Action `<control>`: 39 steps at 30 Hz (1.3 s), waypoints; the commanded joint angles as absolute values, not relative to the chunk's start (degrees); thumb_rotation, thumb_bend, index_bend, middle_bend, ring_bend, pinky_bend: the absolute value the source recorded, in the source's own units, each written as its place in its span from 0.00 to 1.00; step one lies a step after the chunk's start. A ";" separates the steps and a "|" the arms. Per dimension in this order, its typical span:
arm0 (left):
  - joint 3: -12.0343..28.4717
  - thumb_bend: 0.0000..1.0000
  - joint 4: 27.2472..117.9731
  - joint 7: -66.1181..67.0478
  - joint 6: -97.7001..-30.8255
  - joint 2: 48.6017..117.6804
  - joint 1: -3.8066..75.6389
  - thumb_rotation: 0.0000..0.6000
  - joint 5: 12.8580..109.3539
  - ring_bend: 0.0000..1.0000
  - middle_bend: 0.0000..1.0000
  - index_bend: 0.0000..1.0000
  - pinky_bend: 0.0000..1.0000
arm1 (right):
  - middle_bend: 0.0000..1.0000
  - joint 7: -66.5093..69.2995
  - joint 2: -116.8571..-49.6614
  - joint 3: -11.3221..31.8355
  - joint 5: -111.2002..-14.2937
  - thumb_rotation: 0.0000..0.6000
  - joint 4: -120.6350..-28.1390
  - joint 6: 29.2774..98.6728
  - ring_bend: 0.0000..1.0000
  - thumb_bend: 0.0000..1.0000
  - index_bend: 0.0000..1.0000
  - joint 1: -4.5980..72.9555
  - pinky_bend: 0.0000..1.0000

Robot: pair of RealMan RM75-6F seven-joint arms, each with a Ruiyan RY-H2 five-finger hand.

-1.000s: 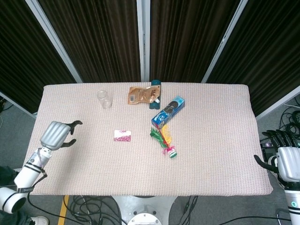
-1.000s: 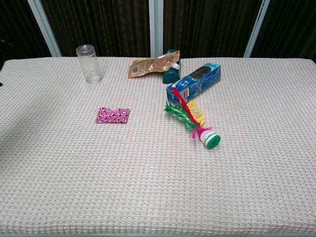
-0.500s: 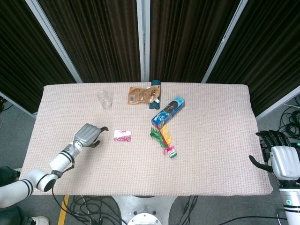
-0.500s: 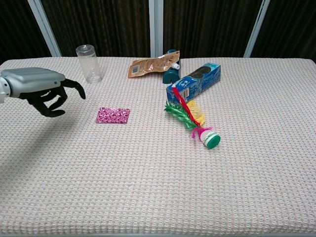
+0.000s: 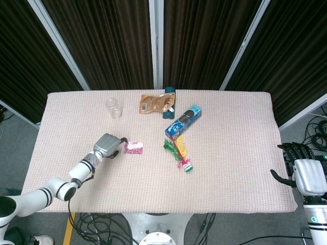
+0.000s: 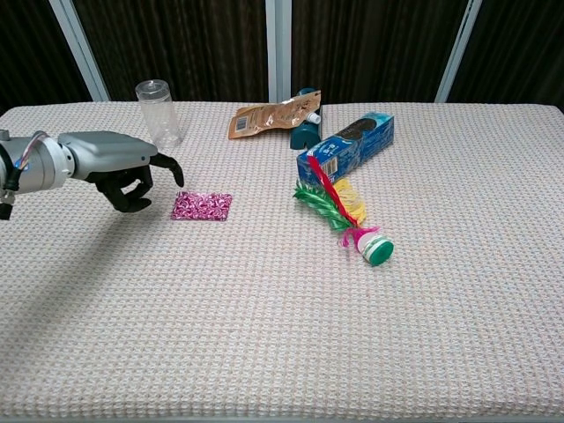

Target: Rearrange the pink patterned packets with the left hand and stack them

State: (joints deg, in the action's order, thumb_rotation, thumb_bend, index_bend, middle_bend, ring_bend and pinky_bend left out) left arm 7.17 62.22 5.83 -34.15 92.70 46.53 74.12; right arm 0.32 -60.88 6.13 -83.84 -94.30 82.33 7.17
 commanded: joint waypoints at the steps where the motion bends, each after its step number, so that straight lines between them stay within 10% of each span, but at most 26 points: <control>1: 7.39 0.53 62.41 6.90 -33.68 93.23 47.39 1.00 73.11 0.84 0.85 0.29 0.94 | 0.20 0.43 -60.83 6.13 -83.76 0.82 -94.21 82.31 0.14 0.13 0.24 7.17 0.14; 39: -0.73 0.55 85.12 30.75 -38.03 85.42 53.90 1.00 54.27 0.84 0.85 0.29 0.94 | 0.20 2.73 -60.60 5.63 -83.42 0.81 -93.18 83.23 0.14 0.12 0.23 6.11 0.14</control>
